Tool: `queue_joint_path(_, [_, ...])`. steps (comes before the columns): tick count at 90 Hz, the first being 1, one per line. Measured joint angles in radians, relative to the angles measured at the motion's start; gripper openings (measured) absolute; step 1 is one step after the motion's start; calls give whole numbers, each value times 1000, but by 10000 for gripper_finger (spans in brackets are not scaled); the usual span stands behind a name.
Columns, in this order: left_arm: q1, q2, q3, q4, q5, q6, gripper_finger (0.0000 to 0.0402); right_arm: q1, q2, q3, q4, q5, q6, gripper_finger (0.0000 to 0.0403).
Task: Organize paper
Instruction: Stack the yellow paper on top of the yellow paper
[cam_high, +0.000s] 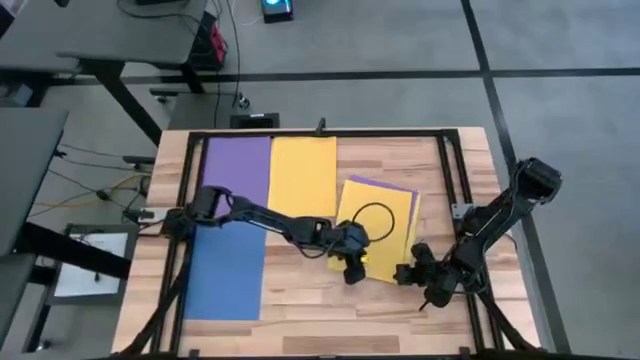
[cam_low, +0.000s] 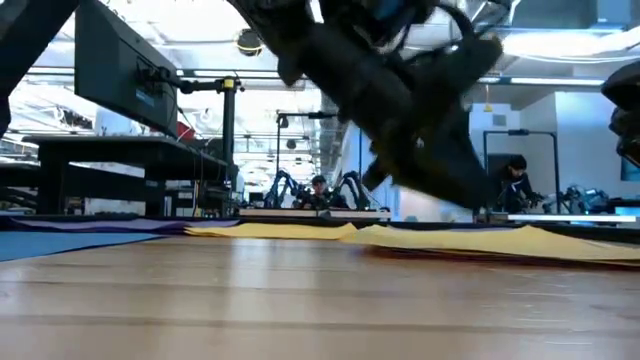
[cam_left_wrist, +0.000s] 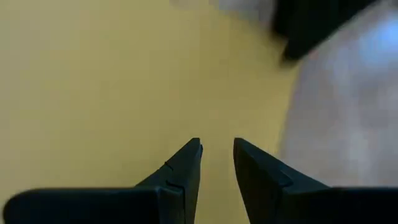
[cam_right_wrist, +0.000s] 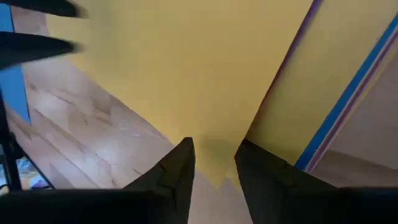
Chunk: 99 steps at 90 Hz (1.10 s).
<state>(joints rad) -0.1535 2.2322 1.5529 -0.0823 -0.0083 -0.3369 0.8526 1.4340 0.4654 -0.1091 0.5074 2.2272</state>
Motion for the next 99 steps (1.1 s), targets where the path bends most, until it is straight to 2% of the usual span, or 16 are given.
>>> queue_joint_path(47, [-19, -6, -33, 39, 25, 183, 82, -59, 13, -1, 44, 39, -13, 108])
queue_joint_path(65, [-16, -6, -62, 68, 26, 194, 82, -99, 13, -2, 134, 43, -126, 108])
queue_joint_path(80, [-16, -6, -65, 101, 65, 243, 82, -146, 13, -2, 174, 43, -234, 108])
queue_joint_path(99, [-16, -6, -65, 100, 84, 249, 82, -205, 13, -2, 163, 39, -155, 108])
